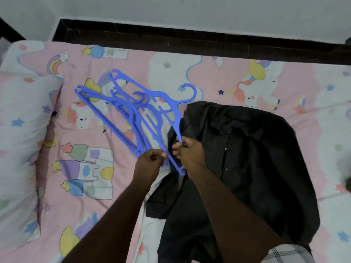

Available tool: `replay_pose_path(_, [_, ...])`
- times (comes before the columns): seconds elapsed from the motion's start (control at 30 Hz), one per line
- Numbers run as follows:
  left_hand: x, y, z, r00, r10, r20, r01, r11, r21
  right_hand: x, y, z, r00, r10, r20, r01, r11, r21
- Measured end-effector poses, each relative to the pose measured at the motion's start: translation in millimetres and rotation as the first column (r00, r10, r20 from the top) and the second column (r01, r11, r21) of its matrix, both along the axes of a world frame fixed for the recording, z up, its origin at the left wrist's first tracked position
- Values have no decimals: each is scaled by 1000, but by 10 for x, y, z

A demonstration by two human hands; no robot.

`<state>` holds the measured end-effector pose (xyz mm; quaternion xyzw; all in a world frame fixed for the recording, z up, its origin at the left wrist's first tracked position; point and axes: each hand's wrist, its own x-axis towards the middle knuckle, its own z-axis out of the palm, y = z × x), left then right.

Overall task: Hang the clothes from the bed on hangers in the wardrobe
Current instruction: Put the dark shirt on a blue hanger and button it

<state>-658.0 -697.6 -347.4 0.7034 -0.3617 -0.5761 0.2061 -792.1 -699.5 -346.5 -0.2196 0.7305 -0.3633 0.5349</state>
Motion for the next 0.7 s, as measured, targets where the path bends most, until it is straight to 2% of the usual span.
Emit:
replay_pose_path(0.07, [-138,-150,-17,943,-143,302,208,959,-193,-451,104,54,999,-30,-30,30,1000,0])
replay_pose_path(0.1, [-210,-247,-30,892,-180,414,325,893,-311,-681,177,55,999,-27,-24,27,1000,11])
replay_pose_path(0.17, [-419,-445,-56,765,-229,602,565,688,-455,-1136,363,27,999,21,-25,-19,999,43])
replay_pose_path(0.23, [-705,-593,-72,610,-256,750,744,510,-431,-1520,550,-36,997,80,-19,-78,994,72])
replay_pose_path(0.27, [-862,-637,-73,538,-284,793,804,457,-382,-1683,633,-60,995,102,-16,-100,991,87])
replay_pose_path(0.37, [-1255,-720,-189,396,-424,814,894,379,-238,-2071,824,-75,989,148,-17,-145,983,116])
replay_pose_path(0.43, [-1417,-766,-258,398,-483,780,903,354,-242,-2278,895,-99,986,164,3,-163,980,116])
replay_pose_path(0.5, [-1503,-807,-288,448,-533,718,886,373,-276,-2450,907,-185,983,177,-37,-172,979,112])
replay_pose_path(0.6, [-1509,-849,-318,528,-502,685,837,442,-322,-2678,791,-315,953,90,-288,-66,994,92])
replay_pose_path(0.7, [-1422,-932,-322,580,-402,708,789,494,-365,-2834,560,-348,808,180,-561,-128,983,132])
